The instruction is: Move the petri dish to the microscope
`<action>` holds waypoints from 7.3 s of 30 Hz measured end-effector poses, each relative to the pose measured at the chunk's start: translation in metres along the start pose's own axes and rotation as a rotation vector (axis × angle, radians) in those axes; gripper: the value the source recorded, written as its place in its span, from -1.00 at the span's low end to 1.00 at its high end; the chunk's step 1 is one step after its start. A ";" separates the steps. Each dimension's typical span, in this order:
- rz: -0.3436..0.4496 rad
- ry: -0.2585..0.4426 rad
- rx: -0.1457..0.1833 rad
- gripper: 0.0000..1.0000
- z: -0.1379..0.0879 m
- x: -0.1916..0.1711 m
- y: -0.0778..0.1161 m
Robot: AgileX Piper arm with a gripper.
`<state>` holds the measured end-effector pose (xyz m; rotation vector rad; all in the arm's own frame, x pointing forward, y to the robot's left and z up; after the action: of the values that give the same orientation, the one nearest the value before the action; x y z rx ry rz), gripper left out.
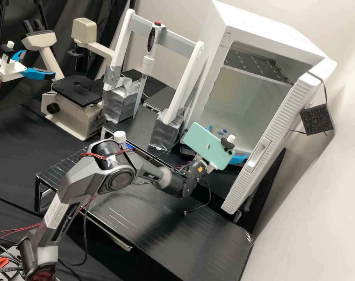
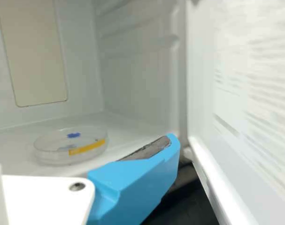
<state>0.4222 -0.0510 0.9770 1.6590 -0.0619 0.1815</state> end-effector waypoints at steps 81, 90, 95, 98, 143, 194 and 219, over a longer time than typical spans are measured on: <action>-0.123 -0.007 -0.168 -1.00 0.002 0.079 -0.033; -0.126 -0.014 -0.166 -1.00 0.002 0.076 -0.033; -0.113 -0.034 -0.165 -1.00 0.002 0.063 -0.020; -0.097 -0.050 -0.157 -1.00 0.004 0.053 -0.010; -0.334 0.362 -0.204 -1.00 -0.123 -0.262 -0.091; -0.761 0.661 -0.130 -1.00 -0.311 -0.120 -0.243; -0.851 0.426 -0.195 -1.00 -0.296 -0.070 -0.335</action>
<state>0.3788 0.2713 0.6622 1.2983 0.9053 -0.1228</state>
